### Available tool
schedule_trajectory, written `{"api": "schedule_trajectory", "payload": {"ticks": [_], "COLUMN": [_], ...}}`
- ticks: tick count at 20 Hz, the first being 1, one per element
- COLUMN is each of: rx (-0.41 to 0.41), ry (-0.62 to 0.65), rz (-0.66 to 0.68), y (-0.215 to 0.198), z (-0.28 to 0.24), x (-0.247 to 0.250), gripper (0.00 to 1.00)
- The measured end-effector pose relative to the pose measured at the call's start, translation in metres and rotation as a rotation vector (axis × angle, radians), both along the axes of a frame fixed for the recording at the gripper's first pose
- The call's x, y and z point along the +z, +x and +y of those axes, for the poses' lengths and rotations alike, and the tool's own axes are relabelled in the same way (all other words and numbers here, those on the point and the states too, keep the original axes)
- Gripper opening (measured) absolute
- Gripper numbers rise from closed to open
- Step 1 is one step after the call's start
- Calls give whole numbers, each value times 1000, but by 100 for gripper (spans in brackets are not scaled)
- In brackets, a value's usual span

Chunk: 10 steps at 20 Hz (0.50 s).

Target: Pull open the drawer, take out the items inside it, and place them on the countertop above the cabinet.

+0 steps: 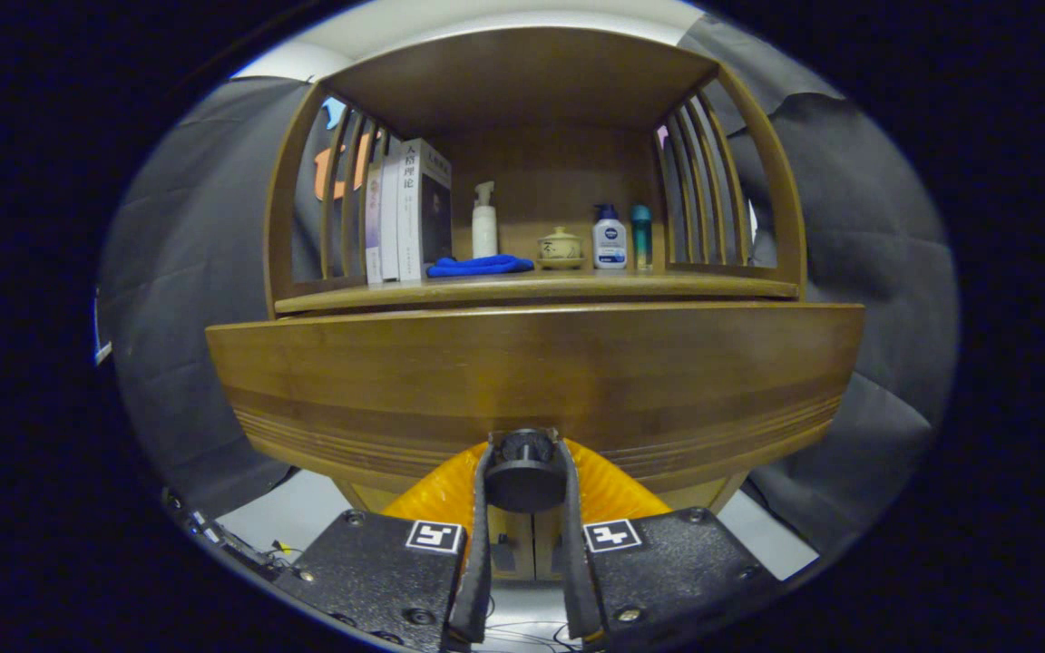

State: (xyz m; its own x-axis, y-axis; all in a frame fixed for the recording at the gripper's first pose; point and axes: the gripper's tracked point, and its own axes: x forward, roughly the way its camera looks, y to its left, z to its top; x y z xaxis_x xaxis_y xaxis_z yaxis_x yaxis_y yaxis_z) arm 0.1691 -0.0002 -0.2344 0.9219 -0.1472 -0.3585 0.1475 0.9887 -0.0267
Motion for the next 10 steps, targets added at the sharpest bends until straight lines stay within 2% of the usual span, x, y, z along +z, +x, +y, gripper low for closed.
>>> {"api": "schedule_trajectory", "payload": {"ticks": [10], "rx": [40], "ry": [1], "rz": [13], "y": [-68], "z": [11], "x": [-1], "gripper": [36]}}
